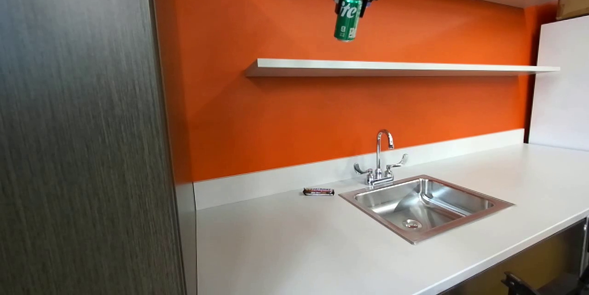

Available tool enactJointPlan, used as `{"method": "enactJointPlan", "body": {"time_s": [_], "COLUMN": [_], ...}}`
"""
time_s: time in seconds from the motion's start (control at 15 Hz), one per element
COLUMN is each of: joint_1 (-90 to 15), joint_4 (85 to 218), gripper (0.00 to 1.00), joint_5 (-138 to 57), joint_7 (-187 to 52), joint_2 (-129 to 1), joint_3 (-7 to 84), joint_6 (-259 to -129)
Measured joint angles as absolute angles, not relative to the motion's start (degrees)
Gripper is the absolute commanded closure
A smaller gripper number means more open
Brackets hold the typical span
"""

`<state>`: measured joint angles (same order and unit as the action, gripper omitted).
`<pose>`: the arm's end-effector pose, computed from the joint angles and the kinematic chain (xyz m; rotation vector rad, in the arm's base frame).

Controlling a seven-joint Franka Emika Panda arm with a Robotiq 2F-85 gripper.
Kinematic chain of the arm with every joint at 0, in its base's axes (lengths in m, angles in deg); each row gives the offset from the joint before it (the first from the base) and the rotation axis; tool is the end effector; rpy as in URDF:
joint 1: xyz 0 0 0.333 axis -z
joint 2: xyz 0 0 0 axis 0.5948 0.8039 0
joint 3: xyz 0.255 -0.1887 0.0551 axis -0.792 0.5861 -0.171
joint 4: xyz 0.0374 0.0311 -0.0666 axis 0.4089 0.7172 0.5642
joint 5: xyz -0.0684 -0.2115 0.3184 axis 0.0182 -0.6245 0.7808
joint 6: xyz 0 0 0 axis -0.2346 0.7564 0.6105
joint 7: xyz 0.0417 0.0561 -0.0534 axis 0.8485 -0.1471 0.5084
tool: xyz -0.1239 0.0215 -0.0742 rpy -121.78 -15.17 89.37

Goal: Put the sprite can on the left side of the first shelf

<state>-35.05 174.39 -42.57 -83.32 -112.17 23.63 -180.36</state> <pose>0.4193 0.0930 0.7084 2.9410 -0.2450 1.0230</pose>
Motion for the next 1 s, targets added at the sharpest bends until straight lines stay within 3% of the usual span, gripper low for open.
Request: {"method": "enactJointPlan", "body": {"time_s": [1.0], "joint_1": [-34.7], "joint_4": [152.15], "gripper": [0.61], "joint_5": [-50.96], "joint_7": [-91.89], "joint_2": [-88.42], "joint_3": [23.06], "joint_6": [-179.6]}}
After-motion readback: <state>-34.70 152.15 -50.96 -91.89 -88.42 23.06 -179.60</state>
